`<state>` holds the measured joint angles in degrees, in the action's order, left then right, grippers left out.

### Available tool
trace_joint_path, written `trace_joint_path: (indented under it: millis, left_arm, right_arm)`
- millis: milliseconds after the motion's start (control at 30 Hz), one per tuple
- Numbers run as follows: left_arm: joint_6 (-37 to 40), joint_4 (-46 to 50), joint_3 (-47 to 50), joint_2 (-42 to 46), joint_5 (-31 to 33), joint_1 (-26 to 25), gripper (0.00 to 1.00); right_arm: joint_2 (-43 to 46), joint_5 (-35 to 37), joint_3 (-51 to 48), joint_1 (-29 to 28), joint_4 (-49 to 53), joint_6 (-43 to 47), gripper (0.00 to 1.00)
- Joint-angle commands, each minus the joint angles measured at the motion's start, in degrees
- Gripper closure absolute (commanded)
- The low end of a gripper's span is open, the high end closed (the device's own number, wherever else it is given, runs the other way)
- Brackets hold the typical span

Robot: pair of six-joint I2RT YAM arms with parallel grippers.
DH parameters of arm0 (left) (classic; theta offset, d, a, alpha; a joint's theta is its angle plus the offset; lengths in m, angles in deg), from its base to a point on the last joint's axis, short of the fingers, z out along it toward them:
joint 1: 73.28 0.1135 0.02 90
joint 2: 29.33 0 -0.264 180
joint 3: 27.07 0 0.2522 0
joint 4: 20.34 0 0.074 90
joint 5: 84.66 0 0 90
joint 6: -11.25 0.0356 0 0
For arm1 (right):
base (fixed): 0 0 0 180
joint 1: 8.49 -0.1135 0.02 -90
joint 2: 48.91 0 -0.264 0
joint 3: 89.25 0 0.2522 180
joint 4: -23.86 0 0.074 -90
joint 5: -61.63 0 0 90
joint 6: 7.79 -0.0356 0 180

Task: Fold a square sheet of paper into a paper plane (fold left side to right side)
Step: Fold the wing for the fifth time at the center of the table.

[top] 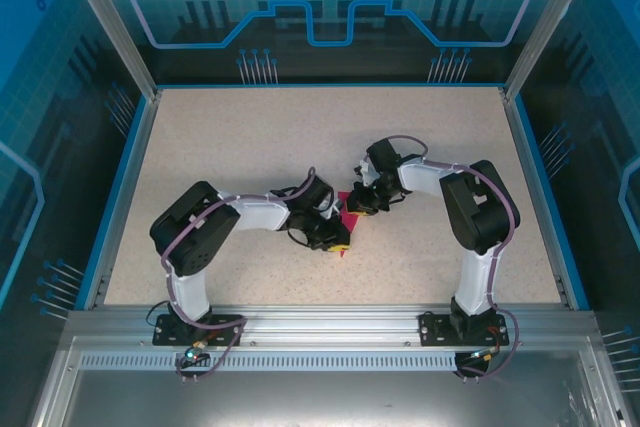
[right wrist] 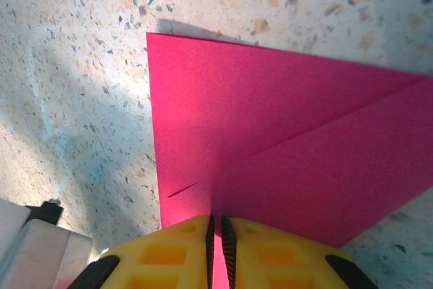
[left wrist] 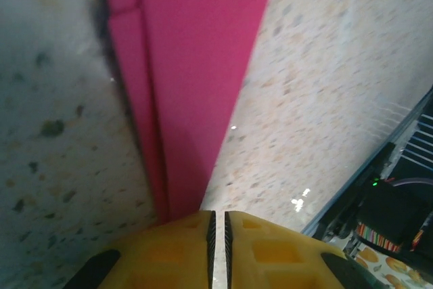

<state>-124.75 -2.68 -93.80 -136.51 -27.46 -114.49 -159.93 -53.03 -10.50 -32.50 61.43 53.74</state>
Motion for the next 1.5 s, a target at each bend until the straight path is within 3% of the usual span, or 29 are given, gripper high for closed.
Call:
trace_joint_path:
  millis: [0, 800, 1200, 1467]
  left_arm:
    - [0.87, 3.6, 2.85, -1.55, 1.02, -1.24, 0.86]
    - [-0.54, 0.74, 7.51, -2.34, 2.41, -1.94, 0.92]
    - [-0.45, 1.32, 5.59, -1.46, 3.1, -1.97, 0.93]
    - [-0.23, 2.04, 5.2, -1.29, 3.55, -1.95, 0.93]
  right_arm:
    - [-2.05, 4.53, -0.81, 0.8, 2.82, 0.65, 0.84]
    - [-3.73, -0.84, 3.97, 10.12, -1.48, 4.45, 0.84]
    - [15.1, -4.04, -11.2, 4.85, -5.32, 1.47, 0.89]
    - [14.56, -3.77, -14.27, -2.59, -8.22, -2.36, 0.91]
